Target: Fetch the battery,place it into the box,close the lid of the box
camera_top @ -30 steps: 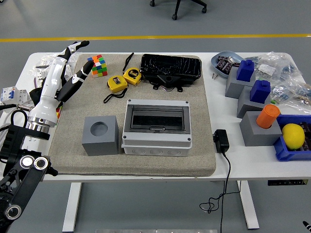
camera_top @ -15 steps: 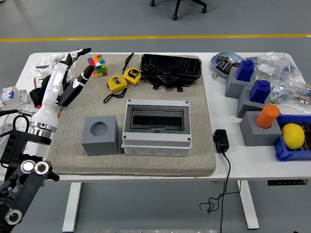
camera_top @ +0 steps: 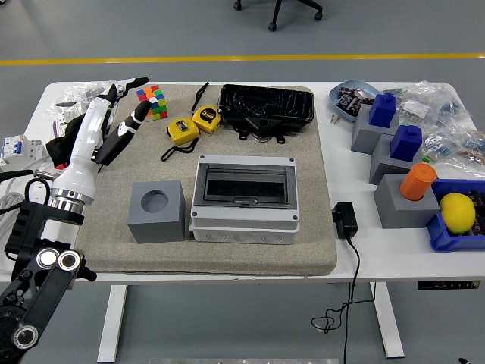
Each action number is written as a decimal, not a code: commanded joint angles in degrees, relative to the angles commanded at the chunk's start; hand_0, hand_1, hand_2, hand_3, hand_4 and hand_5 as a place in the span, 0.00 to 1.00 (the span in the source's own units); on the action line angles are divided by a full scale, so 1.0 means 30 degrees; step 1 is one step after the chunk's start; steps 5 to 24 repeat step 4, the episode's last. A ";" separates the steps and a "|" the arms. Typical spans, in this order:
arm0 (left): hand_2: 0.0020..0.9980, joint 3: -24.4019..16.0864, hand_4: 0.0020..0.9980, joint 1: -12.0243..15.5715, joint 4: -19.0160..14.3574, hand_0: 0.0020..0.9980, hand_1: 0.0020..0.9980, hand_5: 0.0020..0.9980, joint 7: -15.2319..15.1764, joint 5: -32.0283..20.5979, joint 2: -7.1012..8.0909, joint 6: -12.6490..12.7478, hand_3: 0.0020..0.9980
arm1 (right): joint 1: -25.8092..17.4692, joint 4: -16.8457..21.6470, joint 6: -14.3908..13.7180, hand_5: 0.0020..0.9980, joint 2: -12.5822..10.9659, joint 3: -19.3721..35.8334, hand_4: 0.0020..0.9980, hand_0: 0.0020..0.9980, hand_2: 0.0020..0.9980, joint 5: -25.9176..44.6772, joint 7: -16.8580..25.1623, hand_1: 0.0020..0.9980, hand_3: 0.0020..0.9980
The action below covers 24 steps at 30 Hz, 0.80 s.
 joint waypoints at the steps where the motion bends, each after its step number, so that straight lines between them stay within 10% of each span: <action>1: 0.86 0.0017 1.00 -0.0011 0.0001 0.92 0.96 1.00 -0.0003 -0.0008 0.0012 0.0002 0.81 | 0.0001 -0.0001 0.0006 0.79 -0.0014 0.0010 1.00 0.71 0.65 -0.0029 -0.0011 0.68 0.66; 24: 0.86 -0.0047 1.00 0.0114 -0.0042 0.92 0.96 1.00 -0.0021 -0.0052 -0.0002 0.0026 0.81 | 0.0006 -0.0061 0.0026 0.79 0.0022 0.0136 1.00 0.71 0.65 -0.0026 0.0004 0.68 0.66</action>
